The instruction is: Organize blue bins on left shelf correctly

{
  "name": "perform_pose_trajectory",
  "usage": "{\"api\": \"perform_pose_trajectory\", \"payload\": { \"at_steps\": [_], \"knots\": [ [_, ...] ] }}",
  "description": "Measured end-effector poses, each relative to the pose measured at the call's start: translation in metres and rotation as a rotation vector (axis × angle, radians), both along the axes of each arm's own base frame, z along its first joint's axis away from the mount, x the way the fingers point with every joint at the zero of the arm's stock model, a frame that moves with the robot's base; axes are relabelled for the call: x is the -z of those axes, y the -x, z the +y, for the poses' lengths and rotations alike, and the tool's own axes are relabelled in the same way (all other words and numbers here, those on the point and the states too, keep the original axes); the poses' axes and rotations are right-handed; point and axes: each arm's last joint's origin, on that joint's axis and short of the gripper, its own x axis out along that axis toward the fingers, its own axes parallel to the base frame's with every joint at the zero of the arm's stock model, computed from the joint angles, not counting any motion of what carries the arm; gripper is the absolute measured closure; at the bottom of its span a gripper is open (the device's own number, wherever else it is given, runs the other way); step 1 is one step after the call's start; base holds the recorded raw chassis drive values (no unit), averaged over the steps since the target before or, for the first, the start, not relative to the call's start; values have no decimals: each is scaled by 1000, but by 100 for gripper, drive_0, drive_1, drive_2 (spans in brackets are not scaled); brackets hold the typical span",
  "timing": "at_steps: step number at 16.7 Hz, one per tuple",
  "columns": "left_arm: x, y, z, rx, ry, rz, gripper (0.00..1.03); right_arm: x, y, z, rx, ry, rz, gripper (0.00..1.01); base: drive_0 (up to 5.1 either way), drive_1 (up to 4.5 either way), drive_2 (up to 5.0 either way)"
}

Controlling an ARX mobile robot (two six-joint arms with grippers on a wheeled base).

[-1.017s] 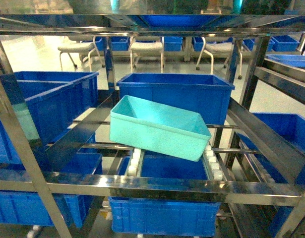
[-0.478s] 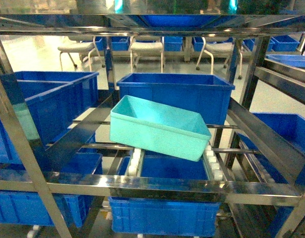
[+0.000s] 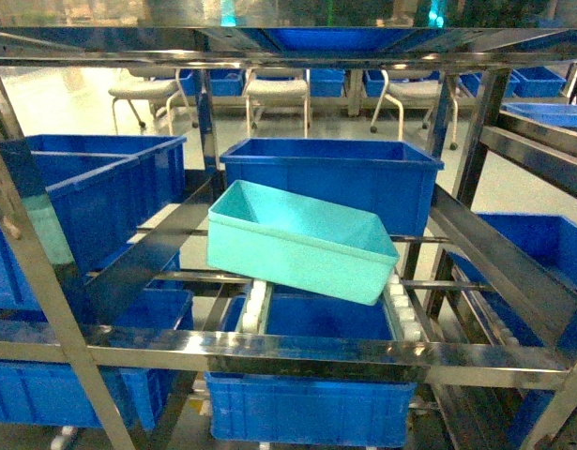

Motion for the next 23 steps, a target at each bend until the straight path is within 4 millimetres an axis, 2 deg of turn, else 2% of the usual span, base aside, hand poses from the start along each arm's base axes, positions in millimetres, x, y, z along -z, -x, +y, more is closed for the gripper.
{"api": "perform_pose_trajectory", "payload": {
  "at_steps": [1, 2, 6, 7, 13, 14, 23],
  "knots": [
    [2, 0, 0, -2, -1, 19, 101, 5, 6, 0, 0, 0, 47, 99, 0, 0, 0],
    [2, 0, 0, 0, -1, 18, 101, 1, 11, 0, 0, 0, -9, 99, 0, 0, 0],
    [1, 0, 0, 0, -1, 14, 101, 3, 11, 0, 0, 0, 10, 99, 0, 0, 0],
    [1, 0, 0, 0, 0, 14, 97, 3, 11, 0, 0, 0, 10, 95, 0, 0, 0],
    [1, 0, 0, 0, -1, 14, 8, 3, 11, 0, 0, 0, 9, 6, 0, 0, 0],
    [1, 0, 0, 0, -2, 14, 5, 3, 11, 0, 0, 0, 10, 3, 0, 0, 0],
    [1, 0, 0, 0, -2, 14, 5, 3, 11, 0, 0, -1, 10, 3, 0, 0, 0]
  ]
}}
